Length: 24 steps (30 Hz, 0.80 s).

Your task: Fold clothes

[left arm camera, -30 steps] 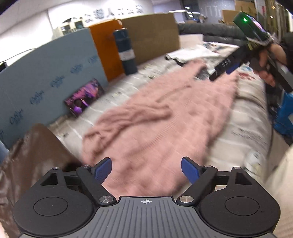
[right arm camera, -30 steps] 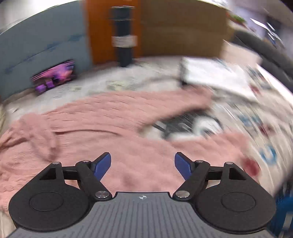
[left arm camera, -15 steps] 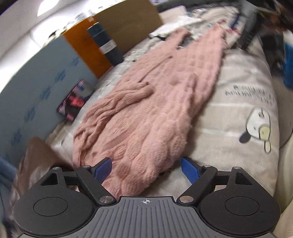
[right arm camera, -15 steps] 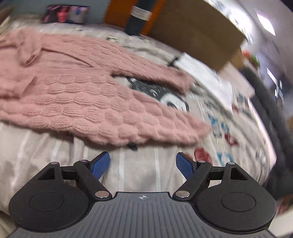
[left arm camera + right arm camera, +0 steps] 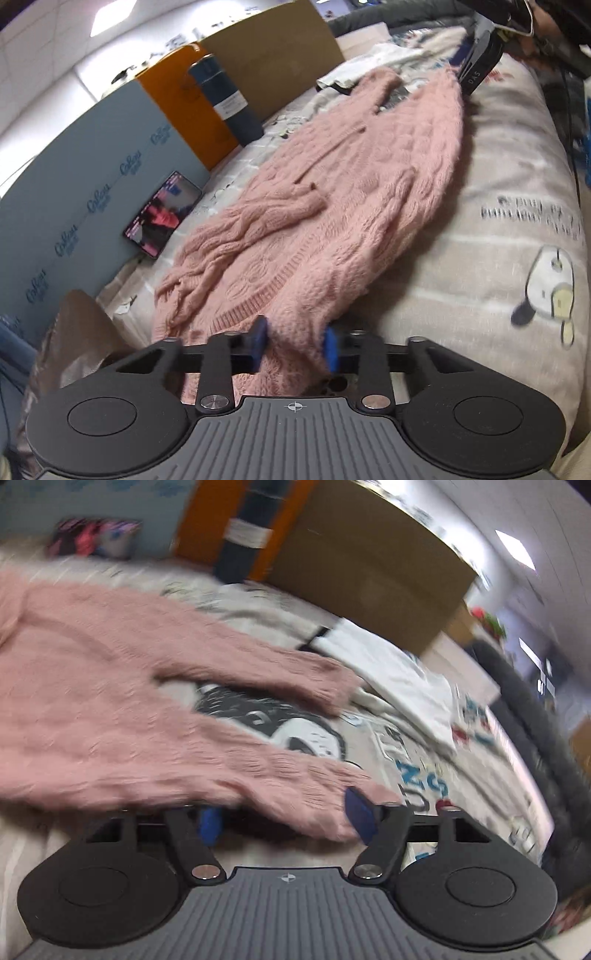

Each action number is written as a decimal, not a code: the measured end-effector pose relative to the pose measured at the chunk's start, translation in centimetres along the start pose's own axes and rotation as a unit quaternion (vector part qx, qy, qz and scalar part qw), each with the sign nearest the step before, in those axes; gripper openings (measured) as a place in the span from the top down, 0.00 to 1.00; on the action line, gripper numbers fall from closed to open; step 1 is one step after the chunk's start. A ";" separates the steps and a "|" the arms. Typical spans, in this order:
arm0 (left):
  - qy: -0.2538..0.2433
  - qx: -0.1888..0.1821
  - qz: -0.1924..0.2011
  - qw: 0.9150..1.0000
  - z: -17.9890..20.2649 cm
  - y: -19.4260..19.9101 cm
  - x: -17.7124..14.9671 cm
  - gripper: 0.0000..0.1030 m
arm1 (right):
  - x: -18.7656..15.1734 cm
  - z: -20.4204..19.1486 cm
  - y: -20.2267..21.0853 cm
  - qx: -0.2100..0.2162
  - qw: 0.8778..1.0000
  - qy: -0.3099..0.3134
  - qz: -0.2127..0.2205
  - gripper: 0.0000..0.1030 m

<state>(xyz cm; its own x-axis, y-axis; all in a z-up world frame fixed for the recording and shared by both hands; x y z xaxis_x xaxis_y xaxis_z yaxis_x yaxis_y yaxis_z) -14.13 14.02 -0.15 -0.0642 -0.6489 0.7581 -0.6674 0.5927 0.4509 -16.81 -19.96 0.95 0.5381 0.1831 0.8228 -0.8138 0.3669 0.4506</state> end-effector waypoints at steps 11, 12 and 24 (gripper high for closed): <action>0.135 0.046 -0.008 0.990 -8.3 -4.0 2.4 0.83 | 6.8 3.4 -5.4 0.051 0.998 -0.021 0.018 0.93; 0.147 0.046 -0.010 0.988 -9.2 -4.5 2.5 0.83 | 7.4 3.3 -6.4 0.066 0.998 -0.009 0.008 0.93; 0.217 0.069 -0.027 0.973 -15.1 -9.8 2.9 0.67 | 9.7 2.5 -14.3 0.149 0.979 0.081 -0.114 0.66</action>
Point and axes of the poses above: each gripper's, at about its wrist camera, not at the fingertips, and y roughly against the way its jaws point, z to its right, x to its top, the point moved 6 cm from there along -y, roughly the way its jaws point, and after that the axes turned 15 degrees about z, right-handed, at the moved point
